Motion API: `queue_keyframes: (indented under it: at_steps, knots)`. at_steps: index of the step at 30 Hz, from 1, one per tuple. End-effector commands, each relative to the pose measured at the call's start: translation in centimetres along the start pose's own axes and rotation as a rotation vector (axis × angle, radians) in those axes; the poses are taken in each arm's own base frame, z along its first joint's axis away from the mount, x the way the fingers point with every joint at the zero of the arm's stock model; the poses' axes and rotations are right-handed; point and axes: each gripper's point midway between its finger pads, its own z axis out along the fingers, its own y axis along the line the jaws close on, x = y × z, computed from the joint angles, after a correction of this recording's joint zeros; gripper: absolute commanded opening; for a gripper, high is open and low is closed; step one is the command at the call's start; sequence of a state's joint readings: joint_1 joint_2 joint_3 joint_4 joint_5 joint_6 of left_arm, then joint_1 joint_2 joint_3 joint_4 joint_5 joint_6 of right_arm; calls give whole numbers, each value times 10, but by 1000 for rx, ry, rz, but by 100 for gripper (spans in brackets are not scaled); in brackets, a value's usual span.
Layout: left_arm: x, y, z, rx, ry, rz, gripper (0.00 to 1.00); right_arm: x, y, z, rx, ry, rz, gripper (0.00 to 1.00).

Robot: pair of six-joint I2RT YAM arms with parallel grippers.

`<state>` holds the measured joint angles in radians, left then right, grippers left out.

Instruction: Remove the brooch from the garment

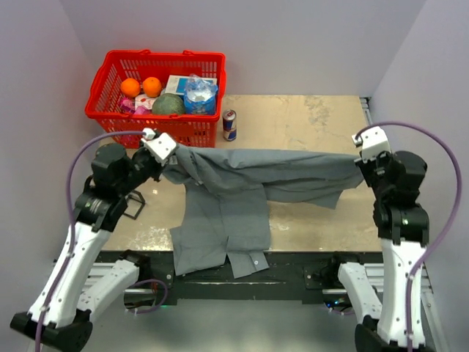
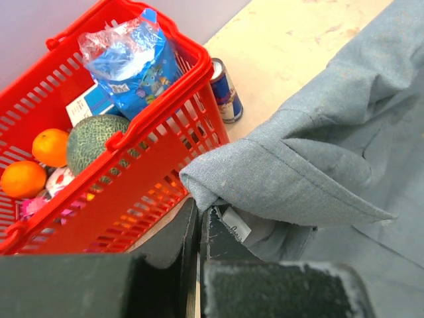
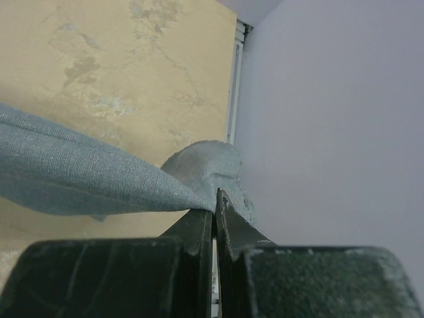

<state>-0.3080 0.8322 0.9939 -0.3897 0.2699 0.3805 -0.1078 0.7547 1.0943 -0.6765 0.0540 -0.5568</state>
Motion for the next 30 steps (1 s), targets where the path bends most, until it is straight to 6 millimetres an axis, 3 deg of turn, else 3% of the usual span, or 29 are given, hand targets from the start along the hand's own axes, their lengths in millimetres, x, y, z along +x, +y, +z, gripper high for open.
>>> queue_keyframes:
  at_steps: [1, 3, 4, 5, 6, 7, 9, 10, 11, 12, 13, 15, 16, 17, 18, 19, 20, 21, 22, 24, 25, 26, 28, 30]
  knots:
    - [-12, -27, -62, 91, 50, 42, 0, -1, 0, -71, -46, -16, -119, 0]
    - [-28, -30, -90, 69, 13, 62, 0, -2, -3, -93, -43, -23, -146, 0]
    - [-46, -25, -105, 44, -22, 68, 0, -14, -12, -109, -18, -58, -154, 0]
    - [-49, -19, -112, 19, -8, 73, 0, -20, -10, -116, -40, -76, -153, 0]
    - [-39, -20, -119, 25, 54, 68, 0, -16, -6, -121, -72, -49, -149, 0]
    - [-42, -16, -125, 8, 64, 69, 0, -21, -7, -124, -79, -47, -136, 0]
    - [-26, -18, -124, 13, 116, 82, 0, -15, -4, -118, -94, -18, -129, 0]
    - [-6, -25, -117, 35, 159, 79, 0, -2, 3, -102, -110, 23, -130, 0]
    - [0, -28, -106, 46, 151, 92, 0, 4, 5, -93, -102, 30, -132, 0]
    - [13, -33, -96, 64, 169, 99, 0, 2, 4, -78, -85, 6, -139, 0]
    - [43, -43, -76, 100, 237, 91, 0, 19, 17, -57, -119, 51, -139, 0]
    - [54, -34, -46, 46, 233, 93, 0, 23, 24, -23, -141, 65, -123, 0]
    - [84, -39, -26, 58, 315, 80, 0, 37, 34, -7, -168, 113, -103, 0]
    - [84, -30, -10, 2, 302, 61, 0, 49, 41, 14, -200, 179, -92, 0]
    - [93, -30, 1, -5, 316, 49, 0, 48, 40, 29, -186, 175, -82, 0]
    - [115, -35, 17, 12, 371, 33, 0, 59, 42, 41, -171, 215, -66, 0]
    - [111, -29, 34, -21, 331, 0, 0, 63, 42, 54, -159, 230, -58, 0]
    - [113, -27, 44, -33, 328, -22, 0, 61, 39, 76, -134, 222, -50, 0]
    - [128, -28, 60, -30, 366, -48, 0, 63, 37, 88, -108, 233, -30, 0]
    - [127, -20, 84, -63, 333, -102, 0, 62, 36, 122, -84, 238, -3, 0]
    - [137, -21, 99, -58, 361, -121, 0, 56, 28, 131, -43, 240, 30, 0]
    - [134, -16, 110, -77, 336, -145, 0, 55, 25, 141, -26, 246, 48, 0]
    - [144, -14, 126, -86, 348, -173, 0, 64, 28, 167, -17, 309, 83, 0]
    - [139, -7, 139, -111, 297, -184, 0, 71, 32, 184, -13, 332, 101, 0]
